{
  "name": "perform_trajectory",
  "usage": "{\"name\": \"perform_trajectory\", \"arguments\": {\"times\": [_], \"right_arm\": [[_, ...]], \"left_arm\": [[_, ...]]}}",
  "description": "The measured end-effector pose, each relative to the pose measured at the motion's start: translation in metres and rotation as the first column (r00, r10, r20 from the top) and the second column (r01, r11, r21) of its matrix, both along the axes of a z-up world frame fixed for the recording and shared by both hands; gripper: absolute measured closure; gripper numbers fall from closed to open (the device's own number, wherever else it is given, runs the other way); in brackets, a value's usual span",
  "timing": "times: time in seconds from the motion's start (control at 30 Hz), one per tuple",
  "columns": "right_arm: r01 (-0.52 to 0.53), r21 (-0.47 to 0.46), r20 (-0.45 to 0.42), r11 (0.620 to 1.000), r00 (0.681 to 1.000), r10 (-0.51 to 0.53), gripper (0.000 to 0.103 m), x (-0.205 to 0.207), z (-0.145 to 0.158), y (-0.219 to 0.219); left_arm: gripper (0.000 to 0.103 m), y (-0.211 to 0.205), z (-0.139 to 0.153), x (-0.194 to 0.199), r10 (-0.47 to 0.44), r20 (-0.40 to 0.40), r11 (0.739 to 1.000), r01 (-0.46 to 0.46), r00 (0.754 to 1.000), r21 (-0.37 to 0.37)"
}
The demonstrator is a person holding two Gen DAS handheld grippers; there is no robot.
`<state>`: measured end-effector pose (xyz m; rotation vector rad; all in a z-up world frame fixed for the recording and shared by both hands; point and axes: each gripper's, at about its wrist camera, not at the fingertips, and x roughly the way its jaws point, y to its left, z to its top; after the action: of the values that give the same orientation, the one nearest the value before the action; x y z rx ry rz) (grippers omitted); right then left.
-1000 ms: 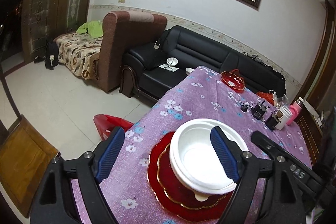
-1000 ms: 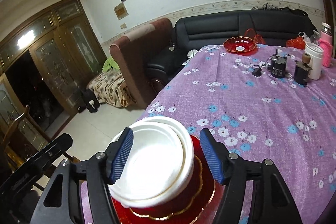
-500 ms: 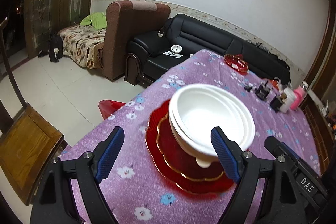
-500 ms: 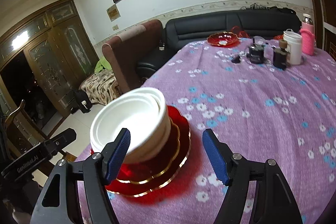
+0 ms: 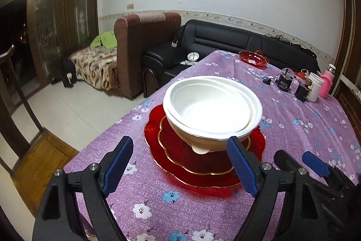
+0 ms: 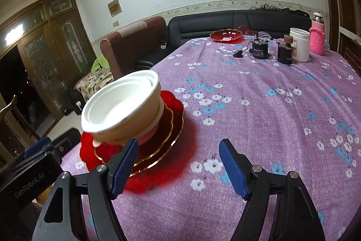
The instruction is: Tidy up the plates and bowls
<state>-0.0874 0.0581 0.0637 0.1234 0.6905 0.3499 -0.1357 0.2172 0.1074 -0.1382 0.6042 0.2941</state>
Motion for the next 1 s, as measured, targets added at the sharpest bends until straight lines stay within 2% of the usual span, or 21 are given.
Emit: {"name": "perform_trajectory", "arguments": {"times": [0.07,0.3,0.5,0.7,1.0], "right_arm": [[0.006,-0.002,0.0,1.0,1.0,-0.006,0.024,-0.002,-0.001,-0.001],[0.017,-0.008,0.022,1.0,1.0,-0.017,0.023,-0.009,0.002,-0.007],[0.014,-0.023,0.053,1.0,0.999,-0.013,0.021,-0.017,0.006,-0.008],[-0.004,-0.03,0.065,1.0,0.998,0.006,0.02,-0.02,0.008,-0.006],[-0.07,-0.079,0.072,0.994,0.995,0.076,0.017,-0.022,0.012,0.02]], "left_arm": [[0.012,-0.006,0.004,-0.005,0.009,0.024,0.999,-0.01,1.0,0.032],[0.003,-0.021,0.019,-0.023,0.05,0.123,0.989,-0.067,0.991,0.131],[0.0,-0.032,0.03,-0.036,0.094,0.187,0.975,-0.129,0.978,0.183],[0.0,-0.034,0.03,-0.029,0.037,0.147,0.986,-0.06,0.988,0.155],[0.0,-0.02,0.021,-0.017,0.057,0.08,0.992,-0.066,0.995,0.104]]}}
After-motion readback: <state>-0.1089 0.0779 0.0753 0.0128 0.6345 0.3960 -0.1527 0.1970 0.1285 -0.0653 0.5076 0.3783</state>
